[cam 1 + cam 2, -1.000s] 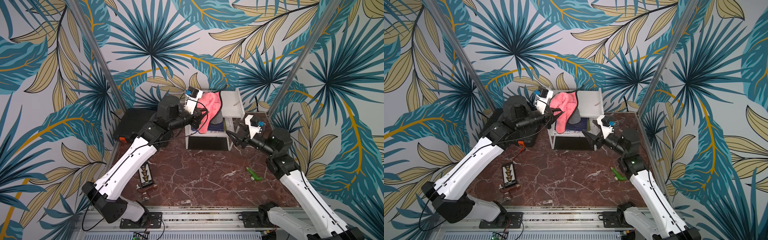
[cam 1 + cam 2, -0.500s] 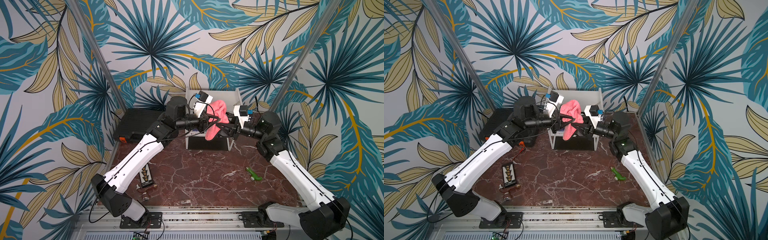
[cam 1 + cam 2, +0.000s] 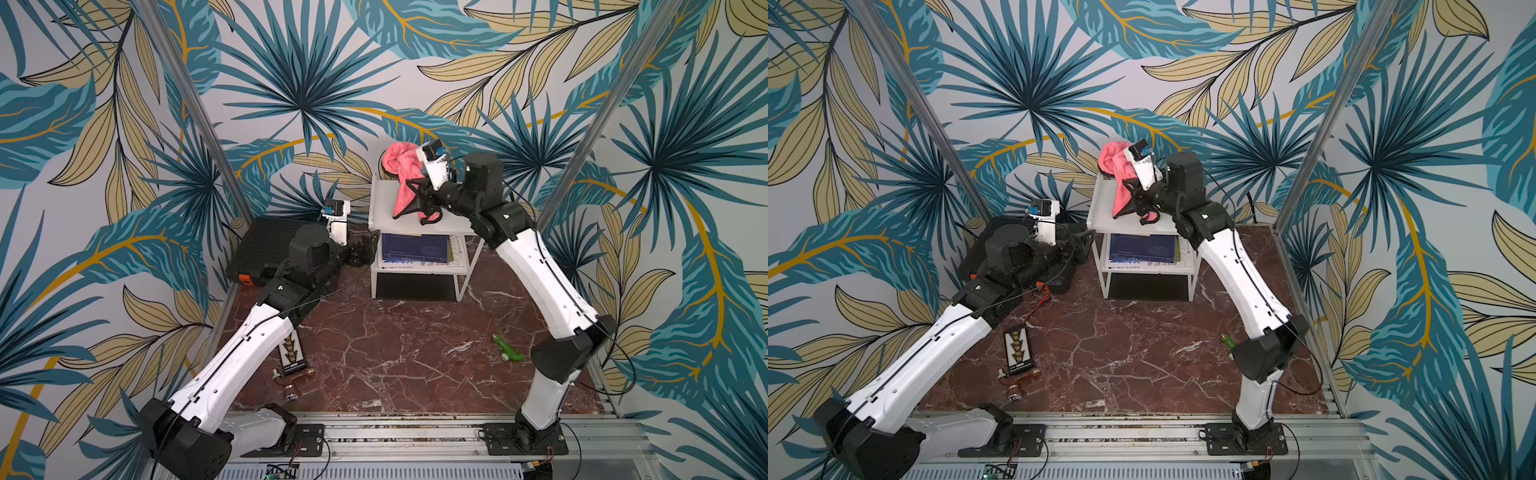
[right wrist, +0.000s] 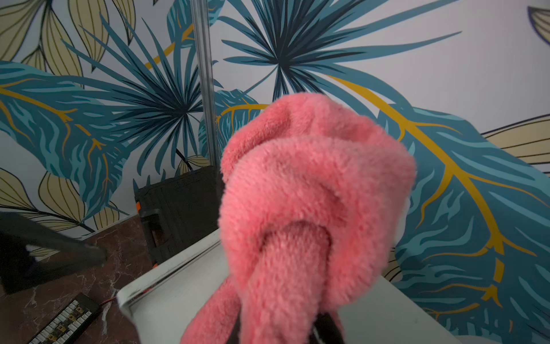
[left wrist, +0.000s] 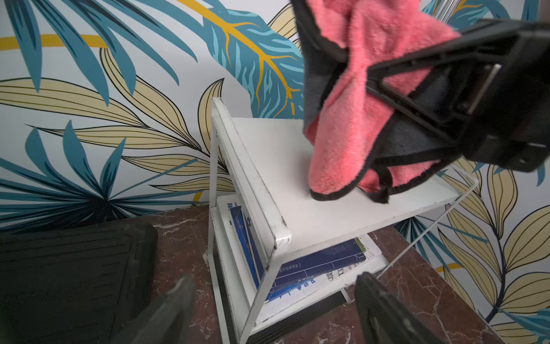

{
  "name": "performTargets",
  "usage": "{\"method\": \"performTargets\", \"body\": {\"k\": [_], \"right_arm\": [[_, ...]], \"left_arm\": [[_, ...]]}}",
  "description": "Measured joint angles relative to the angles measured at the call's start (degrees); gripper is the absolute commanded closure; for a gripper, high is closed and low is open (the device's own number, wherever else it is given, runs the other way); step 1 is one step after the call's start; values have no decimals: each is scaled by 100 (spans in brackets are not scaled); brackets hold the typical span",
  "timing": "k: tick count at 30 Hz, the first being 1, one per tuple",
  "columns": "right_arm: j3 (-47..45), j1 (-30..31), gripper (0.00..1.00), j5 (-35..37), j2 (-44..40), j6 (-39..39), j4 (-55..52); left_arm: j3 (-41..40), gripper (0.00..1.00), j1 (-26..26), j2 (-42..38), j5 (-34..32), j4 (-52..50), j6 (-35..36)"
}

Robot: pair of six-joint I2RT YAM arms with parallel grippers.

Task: Wipe the bookshelf clean with a cloth
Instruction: Wipe the dust from the shelf.

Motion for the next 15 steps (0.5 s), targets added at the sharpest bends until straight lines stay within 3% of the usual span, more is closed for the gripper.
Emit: {"method": "performTargets", "body": {"k": [5,12,15], "right_arm": [[2229,87,100,699,1482,-92,-1674],[2791,-205,100,2559,1644,-343,-2999],[2857,-341,100,2863,1617,-348,-3244]], "left_arm": [[-39,15,0,487,52,219,337],[-50,15,0,787,188,428,909],[-138,17,0,831,278,581,1110]]}}
